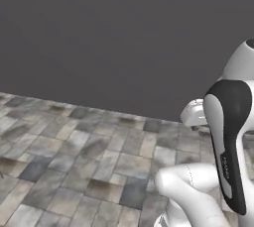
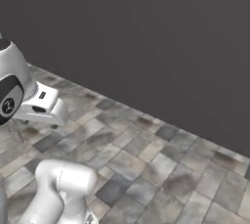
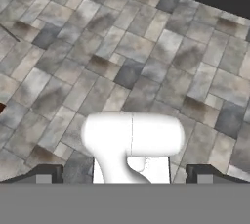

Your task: Place two dumplings into each of the tupperware containers and then place the containers in the fridge.

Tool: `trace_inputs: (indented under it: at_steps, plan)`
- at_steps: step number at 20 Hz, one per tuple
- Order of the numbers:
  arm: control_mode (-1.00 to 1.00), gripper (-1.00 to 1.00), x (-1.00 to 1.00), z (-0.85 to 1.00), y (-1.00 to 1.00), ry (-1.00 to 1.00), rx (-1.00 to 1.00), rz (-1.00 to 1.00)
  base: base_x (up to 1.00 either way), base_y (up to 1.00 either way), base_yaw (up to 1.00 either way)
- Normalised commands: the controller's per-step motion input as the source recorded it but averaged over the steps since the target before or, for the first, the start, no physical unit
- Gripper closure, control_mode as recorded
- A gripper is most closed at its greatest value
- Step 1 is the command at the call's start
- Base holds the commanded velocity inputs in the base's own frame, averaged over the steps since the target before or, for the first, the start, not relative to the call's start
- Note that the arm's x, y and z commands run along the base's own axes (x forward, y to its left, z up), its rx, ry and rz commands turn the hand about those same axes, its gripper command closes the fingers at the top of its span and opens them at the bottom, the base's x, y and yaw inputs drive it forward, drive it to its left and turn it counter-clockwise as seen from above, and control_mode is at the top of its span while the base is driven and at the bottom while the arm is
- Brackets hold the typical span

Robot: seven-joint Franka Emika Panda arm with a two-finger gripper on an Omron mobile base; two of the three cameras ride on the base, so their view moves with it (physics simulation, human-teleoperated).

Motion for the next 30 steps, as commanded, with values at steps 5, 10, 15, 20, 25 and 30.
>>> trace_inputs:
  at_steps: [5, 10, 15, 20, 25, 30]
  plan:
    - [1.0, -1.0, 0.0, 0.0, 0.0, 0.0, 0.0, 0.0, 0.75, -0.89, 0.54]
    - [1.0, -1.0, 0.0, 0.0, 0.0, 0.0, 0.0, 0.0, 0.76, -0.87, 0.54]
    - [1.0, -1.0, 0.0, 0.0, 0.0, 0.0, 0.0, 0.0, 0.69, -0.82, 0.58]
    - [1.0, -1.0, 0.0, 0.0, 0.0, 0.0, 0.0, 0.0, 0.61, -0.82, 0.6]
    - [1.0, -1.0, 0.0, 0.0, 0.0, 0.0, 0.0, 0.0, 0.62, -0.68, 0.67]
    - [1.0, -1.0, 0.0, 0.0, 0.0, 0.0, 0.0, 0.0, 0.84, -0.71, 0.63]
